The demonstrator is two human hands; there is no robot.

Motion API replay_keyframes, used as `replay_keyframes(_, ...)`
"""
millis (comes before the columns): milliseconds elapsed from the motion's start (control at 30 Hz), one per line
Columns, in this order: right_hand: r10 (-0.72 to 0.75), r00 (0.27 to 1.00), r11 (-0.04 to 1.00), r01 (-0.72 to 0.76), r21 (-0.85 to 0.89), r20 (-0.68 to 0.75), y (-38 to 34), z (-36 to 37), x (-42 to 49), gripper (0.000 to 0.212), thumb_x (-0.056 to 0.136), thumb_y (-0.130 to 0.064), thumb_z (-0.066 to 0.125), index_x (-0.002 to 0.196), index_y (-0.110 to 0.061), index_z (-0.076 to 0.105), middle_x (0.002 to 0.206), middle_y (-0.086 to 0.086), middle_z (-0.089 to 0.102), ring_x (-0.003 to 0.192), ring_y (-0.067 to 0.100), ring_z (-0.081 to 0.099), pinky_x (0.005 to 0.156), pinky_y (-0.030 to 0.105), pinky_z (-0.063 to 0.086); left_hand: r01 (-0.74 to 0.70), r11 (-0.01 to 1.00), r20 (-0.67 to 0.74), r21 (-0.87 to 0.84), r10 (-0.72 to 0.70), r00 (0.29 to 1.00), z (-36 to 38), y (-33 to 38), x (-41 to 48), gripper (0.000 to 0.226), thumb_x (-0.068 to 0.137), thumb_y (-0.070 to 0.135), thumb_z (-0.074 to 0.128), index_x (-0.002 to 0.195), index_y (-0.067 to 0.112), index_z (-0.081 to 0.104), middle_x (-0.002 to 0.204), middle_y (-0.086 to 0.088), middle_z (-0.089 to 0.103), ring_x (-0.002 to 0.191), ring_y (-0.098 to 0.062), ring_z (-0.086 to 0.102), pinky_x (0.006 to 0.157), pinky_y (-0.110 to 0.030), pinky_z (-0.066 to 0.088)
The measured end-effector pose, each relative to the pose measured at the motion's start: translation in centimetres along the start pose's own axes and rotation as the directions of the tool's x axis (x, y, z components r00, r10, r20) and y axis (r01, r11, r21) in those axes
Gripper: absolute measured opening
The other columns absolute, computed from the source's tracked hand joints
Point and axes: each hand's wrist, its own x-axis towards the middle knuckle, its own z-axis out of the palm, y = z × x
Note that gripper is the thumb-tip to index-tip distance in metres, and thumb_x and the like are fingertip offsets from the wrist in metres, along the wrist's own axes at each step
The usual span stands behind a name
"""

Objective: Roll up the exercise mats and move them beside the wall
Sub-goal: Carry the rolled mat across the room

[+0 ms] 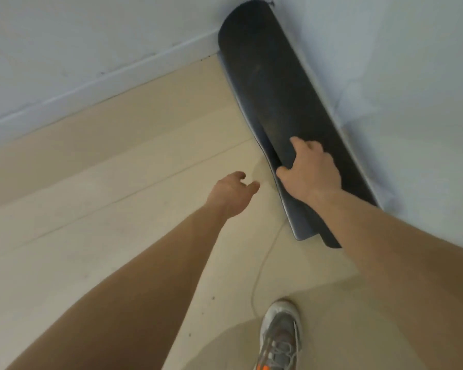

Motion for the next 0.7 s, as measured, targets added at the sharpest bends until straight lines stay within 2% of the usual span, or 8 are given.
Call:
replay_keyframes(100, -0.038, 0.999, 0.998, 0.04, -0.048, 0.036, -5.0, 0.0, -4.7, 0.066, 0.096, -0.038, 0.058, 0.155, -0.022, 0.034, 0.148, 0.012, 0.044, 0.129, 0.039, 0.048, 0.103, 0.05, 0.045, 0.028, 0.985, 0.037, 0.171, -0.035, 0.999, -5.2, -4.5, -5.4, 0.06, 0.102, 0.046, 0.054, 0.155, 0.02, 0.043, 0.146, 0.0, 0.061, 0.136, -0.026, 0.053, 0.113, -0.038, 0.042)
replay_keyframes(200, -0.074, 0.995, 0.994, 0.079, -0.078, 0.061, -11.4, 0.2, -9.4, 0.062, 0.097, -0.038, 0.057, 0.154, -0.022, 0.037, 0.144, 0.011, 0.047, 0.127, 0.038, 0.05, 0.101, 0.048, 0.046, 0.058, 0.958, 0.01, 0.281, -0.064, 0.998, -11.0, -9.6, -10.6, 0.057, 0.103, 0.044, 0.052, 0.154, 0.021, 0.044, 0.145, -0.001, 0.061, 0.133, -0.027, 0.055, 0.109, -0.04, 0.045)
replay_keyframes(400, -0.144, 0.989, 0.977, 0.149, -0.154, 0.038, -26.8, 2.1, -19.7, 0.056, 0.099, -0.041, 0.053, 0.151, -0.024, 0.043, 0.144, 0.009, 0.048, 0.126, 0.035, 0.052, 0.1, 0.045, 0.046, 0.04, 0.925, -0.093, 0.379, -0.005, 0.996, -24.5, -20.7, -22.4, 0.053, 0.104, 0.043, 0.051, 0.151, 0.021, 0.047, 0.143, -0.004, 0.06, 0.13, -0.029, 0.057, 0.105, -0.041, 0.049)
replay_keyframes(567, -0.281, 0.952, 0.945, 0.297, -0.137, 0.124, -40.6, 6.4, -30.0, 0.055, 0.099, -0.039, 0.053, 0.151, -0.023, 0.045, 0.147, 0.009, 0.046, 0.129, 0.036, 0.049, 0.104, 0.045, 0.046, 0.112, 0.932, -0.215, 0.346, -0.037, 0.976, -34.5, -32.9, -33.5, 0.052, 0.103, 0.044, 0.052, 0.15, 0.022, 0.048, 0.144, -0.004, 0.06, 0.132, -0.028, 0.055, 0.107, -0.044, 0.048)
replay_keyframes(700, -0.463, 0.853, 0.836, 0.51, -0.203, 0.24, -50.6, 11.0, -39.1, 0.055, 0.099, -0.04, 0.051, 0.151, -0.025, 0.044, 0.148, 0.008, 0.046, 0.13, 0.035, 0.05, 0.103, 0.044, 0.047, 0.224, 0.954, -0.325, 0.198, -0.152, 0.934, -38.3, -44.3, -43.4, 0.049, 0.103, 0.043, 0.052, 0.146, 0.021, 0.051, 0.142, -0.002, 0.06, 0.131, -0.026, 0.054, 0.105, -0.041, 0.047)
